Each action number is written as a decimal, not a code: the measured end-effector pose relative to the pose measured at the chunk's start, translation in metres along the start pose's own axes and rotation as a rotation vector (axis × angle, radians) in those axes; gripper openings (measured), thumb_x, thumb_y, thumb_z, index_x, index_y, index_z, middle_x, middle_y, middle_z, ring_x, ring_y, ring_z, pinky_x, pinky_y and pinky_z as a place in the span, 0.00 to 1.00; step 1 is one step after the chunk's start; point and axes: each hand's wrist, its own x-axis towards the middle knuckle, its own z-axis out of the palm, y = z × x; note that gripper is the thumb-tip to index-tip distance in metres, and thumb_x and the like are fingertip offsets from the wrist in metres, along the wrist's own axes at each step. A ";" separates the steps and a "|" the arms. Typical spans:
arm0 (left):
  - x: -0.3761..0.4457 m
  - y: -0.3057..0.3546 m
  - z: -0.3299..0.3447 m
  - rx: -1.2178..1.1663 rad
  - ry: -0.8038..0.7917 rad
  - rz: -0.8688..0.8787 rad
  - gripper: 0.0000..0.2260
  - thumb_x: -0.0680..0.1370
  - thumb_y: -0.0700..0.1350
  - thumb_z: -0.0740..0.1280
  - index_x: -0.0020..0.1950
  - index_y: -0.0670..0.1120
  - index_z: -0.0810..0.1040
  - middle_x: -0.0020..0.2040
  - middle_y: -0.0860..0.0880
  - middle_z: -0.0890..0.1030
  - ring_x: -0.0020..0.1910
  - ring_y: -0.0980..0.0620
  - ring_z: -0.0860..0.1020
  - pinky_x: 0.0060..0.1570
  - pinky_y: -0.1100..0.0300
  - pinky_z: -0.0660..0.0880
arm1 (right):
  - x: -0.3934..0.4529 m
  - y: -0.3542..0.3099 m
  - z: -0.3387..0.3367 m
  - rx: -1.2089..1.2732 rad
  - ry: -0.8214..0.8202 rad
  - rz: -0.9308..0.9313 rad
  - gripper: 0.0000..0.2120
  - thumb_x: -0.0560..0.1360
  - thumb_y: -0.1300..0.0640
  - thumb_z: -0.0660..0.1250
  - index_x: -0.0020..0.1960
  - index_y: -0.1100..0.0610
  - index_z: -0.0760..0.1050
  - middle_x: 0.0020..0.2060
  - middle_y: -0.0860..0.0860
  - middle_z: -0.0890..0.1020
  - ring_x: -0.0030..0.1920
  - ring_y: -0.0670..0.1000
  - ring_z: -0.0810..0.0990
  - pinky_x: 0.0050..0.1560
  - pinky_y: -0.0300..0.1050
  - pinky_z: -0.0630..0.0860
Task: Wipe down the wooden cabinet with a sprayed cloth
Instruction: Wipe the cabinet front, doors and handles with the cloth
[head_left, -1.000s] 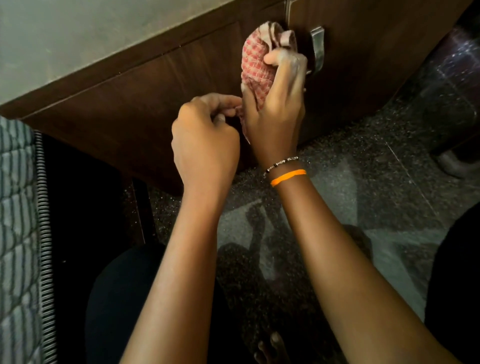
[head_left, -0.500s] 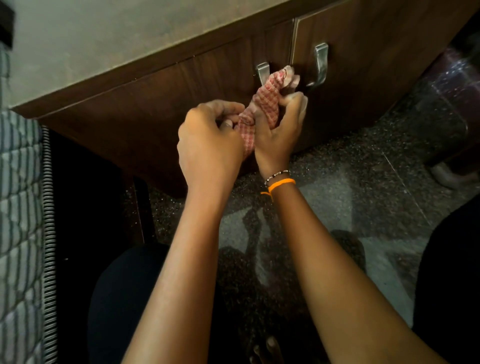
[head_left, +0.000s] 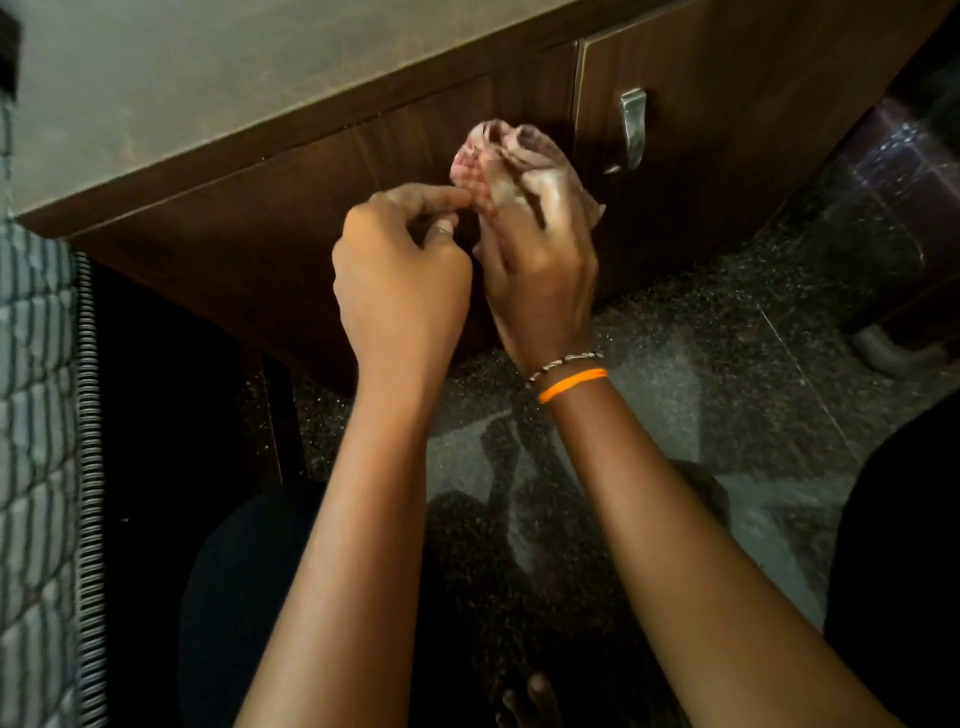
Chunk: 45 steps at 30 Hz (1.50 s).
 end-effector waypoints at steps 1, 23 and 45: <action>0.001 0.000 0.000 -0.006 0.005 -0.003 0.11 0.74 0.42 0.65 0.47 0.56 0.82 0.48 0.55 0.83 0.49 0.56 0.80 0.52 0.57 0.77 | -0.003 -0.002 0.007 -0.088 -0.021 0.019 0.16 0.72 0.65 0.68 0.60 0.61 0.77 0.49 0.60 0.80 0.46 0.61 0.79 0.45 0.53 0.78; -0.014 0.009 0.027 0.303 -0.202 0.184 0.19 0.77 0.40 0.61 0.66 0.54 0.73 0.54 0.55 0.80 0.53 0.52 0.77 0.47 0.60 0.70 | 0.030 0.046 -0.040 0.054 0.235 0.302 0.13 0.73 0.62 0.67 0.57 0.63 0.77 0.54 0.62 0.75 0.56 0.54 0.72 0.58 0.31 0.61; -0.027 0.025 0.036 0.412 -0.278 0.201 0.19 0.77 0.40 0.62 0.68 0.47 0.72 0.61 0.49 0.77 0.59 0.46 0.76 0.52 0.54 0.72 | -0.001 0.080 -0.012 0.289 0.155 0.654 0.13 0.63 0.76 0.61 0.45 0.66 0.74 0.46 0.54 0.72 0.49 0.51 0.76 0.56 0.44 0.74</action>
